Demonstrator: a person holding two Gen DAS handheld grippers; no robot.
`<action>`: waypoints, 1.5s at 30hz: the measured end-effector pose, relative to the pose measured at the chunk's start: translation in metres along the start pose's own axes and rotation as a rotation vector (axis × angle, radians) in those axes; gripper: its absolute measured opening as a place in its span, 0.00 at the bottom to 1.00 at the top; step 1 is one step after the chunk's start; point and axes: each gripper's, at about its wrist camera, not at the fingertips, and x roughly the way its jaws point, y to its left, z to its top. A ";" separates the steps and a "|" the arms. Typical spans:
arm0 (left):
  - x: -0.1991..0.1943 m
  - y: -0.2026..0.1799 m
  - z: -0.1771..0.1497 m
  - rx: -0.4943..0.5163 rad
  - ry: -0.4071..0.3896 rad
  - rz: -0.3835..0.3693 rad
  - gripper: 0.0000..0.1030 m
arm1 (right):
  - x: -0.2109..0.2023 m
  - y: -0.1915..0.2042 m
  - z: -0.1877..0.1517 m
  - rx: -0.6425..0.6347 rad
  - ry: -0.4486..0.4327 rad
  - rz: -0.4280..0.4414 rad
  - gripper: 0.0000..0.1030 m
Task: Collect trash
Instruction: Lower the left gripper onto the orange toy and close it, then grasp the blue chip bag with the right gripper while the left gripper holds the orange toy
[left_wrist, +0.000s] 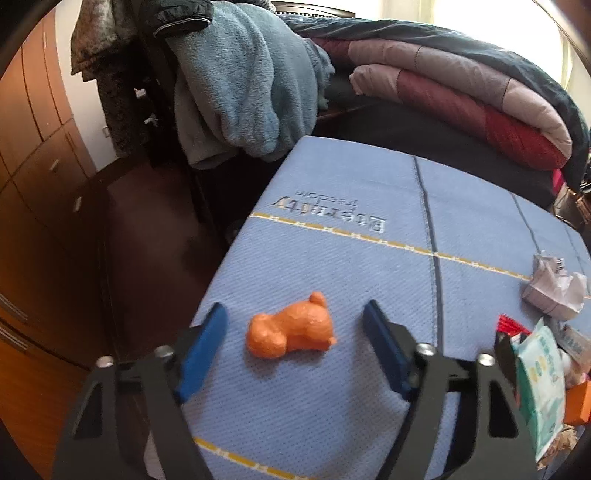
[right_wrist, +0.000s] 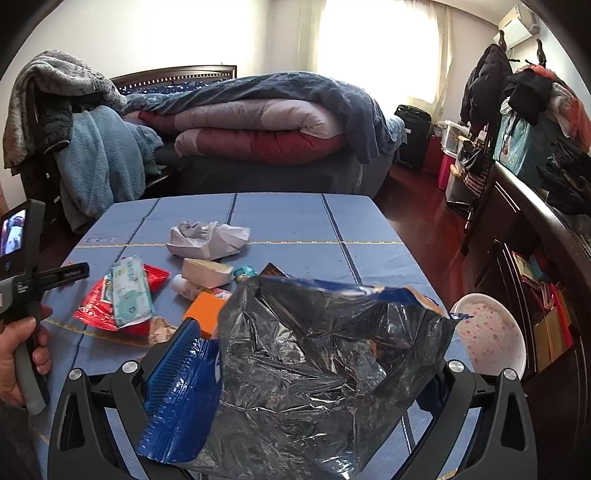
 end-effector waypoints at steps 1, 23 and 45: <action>-0.001 -0.002 0.000 0.009 -0.005 -0.004 0.55 | 0.002 -0.001 0.001 0.007 0.005 0.008 0.96; -0.037 -0.013 -0.011 0.010 -0.099 -0.101 0.42 | 0.058 0.115 0.034 -0.190 0.109 0.400 0.96; -0.047 -0.003 -0.010 -0.024 -0.130 -0.120 0.42 | 0.071 0.103 0.036 -0.148 0.143 0.453 0.82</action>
